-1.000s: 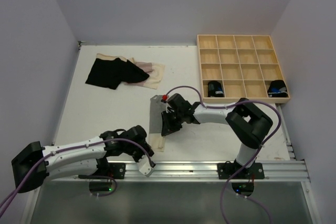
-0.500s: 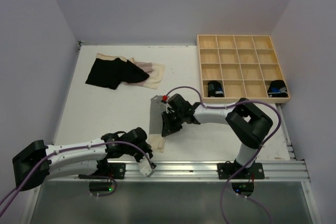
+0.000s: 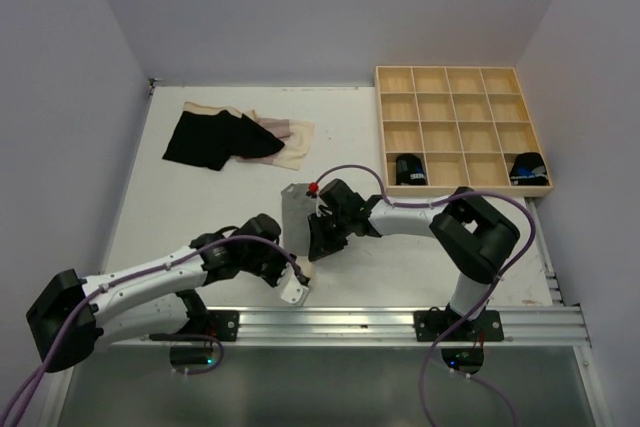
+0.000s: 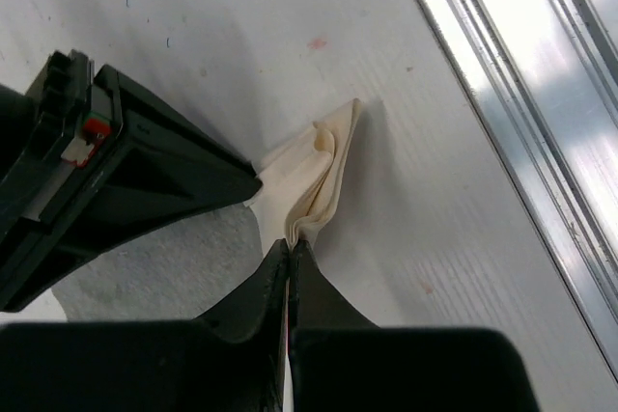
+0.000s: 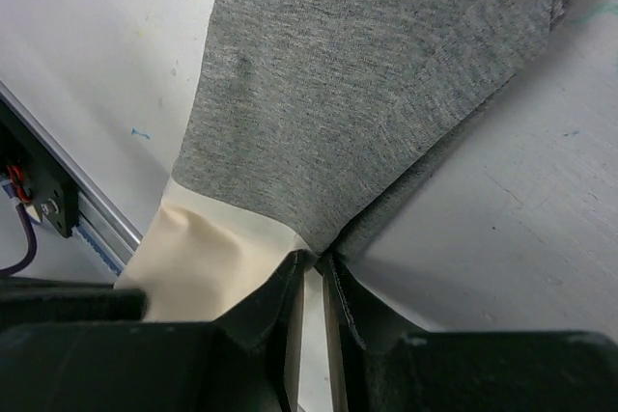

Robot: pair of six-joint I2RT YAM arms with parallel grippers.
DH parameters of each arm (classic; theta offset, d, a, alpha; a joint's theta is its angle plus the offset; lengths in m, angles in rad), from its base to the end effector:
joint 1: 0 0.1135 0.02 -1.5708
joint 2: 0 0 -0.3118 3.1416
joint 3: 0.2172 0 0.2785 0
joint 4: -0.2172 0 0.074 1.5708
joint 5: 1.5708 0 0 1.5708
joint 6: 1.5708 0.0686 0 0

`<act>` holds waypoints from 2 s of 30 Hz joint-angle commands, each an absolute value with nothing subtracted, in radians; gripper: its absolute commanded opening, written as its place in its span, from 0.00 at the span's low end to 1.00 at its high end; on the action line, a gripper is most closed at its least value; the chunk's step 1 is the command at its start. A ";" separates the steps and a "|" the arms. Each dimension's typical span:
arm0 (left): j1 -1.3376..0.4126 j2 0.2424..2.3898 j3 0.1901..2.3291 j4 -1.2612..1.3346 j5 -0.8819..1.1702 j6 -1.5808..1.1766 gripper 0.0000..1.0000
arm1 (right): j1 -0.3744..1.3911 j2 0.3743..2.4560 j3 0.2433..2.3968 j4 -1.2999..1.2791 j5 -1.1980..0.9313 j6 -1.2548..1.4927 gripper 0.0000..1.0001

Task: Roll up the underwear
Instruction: Fold the underwear, then roll the underwear

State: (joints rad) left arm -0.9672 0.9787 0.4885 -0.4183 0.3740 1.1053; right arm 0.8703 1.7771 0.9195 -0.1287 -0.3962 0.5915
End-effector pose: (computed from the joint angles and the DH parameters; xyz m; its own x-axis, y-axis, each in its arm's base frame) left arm 0.0923 -0.1780 0.1884 0.5979 0.5983 -0.5335 0.8012 -0.4260 0.4202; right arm 0.2266 0.3098 0.1378 -0.9161 -0.2885 -0.2786 -0.3996 0.7140 0.5748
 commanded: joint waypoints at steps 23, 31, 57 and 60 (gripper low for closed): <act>-0.643 1.463 0.761 -0.382 0.552 0.919 0.00 | 0.877 1.632 0.934 -0.294 -0.285 0.502 0.35; -0.643 1.470 0.810 -0.405 0.577 0.900 0.01 | 0.874 1.494 0.925 -0.330 -0.228 0.505 0.46; -0.627 1.252 0.723 -0.351 0.489 0.908 0.37 | 0.847 1.658 0.819 -0.132 -0.178 0.713 0.18; -0.629 1.178 0.640 -0.354 0.514 1.000 0.39 | 0.844 1.646 0.810 -0.133 -0.176 0.709 0.16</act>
State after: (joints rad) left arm -0.6346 1.2449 0.6971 -0.3565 0.4900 0.8791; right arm 0.8543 1.6737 0.8345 -0.1333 -0.2249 0.6994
